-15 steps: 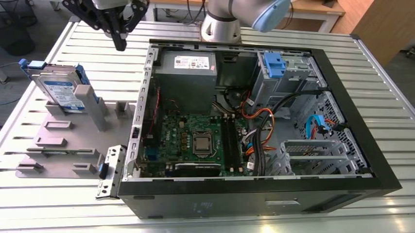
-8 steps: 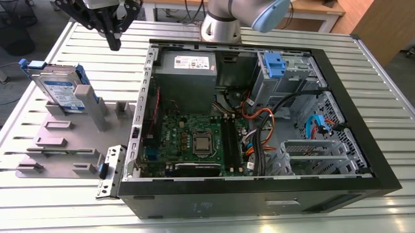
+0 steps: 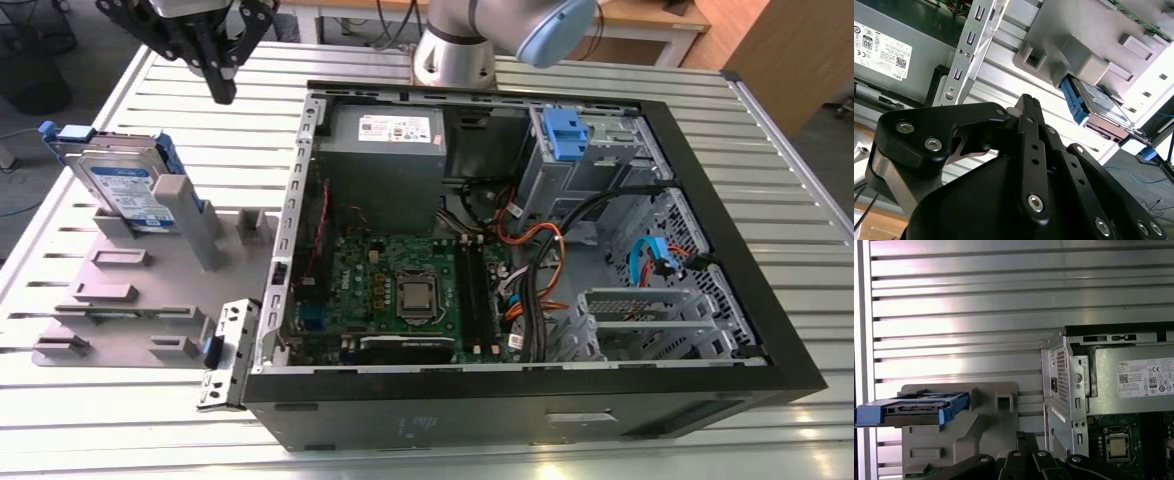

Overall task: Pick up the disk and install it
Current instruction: 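Reach for the disk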

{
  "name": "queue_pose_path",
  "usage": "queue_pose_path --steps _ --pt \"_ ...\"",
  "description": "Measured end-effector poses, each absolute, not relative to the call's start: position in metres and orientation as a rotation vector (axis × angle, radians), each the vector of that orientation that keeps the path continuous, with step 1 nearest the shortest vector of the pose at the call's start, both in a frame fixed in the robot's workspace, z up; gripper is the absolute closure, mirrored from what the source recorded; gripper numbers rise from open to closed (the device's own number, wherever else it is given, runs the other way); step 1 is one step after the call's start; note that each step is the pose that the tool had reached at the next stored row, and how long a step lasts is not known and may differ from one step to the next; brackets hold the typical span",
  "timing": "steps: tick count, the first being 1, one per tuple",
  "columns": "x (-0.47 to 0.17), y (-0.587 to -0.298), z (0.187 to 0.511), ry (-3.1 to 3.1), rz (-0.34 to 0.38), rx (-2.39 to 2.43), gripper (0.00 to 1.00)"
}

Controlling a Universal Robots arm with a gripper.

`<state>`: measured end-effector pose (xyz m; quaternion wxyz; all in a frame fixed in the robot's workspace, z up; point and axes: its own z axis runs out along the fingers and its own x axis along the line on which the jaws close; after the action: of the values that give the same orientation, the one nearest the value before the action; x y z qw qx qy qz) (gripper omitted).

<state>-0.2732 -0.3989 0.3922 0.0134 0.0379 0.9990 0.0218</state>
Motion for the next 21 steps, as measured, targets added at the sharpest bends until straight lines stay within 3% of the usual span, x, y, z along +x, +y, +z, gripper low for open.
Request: queue_pose_path --steps 21 --pt "-0.309 -0.399 0.392 3.112 0.068 0.118 0.89"
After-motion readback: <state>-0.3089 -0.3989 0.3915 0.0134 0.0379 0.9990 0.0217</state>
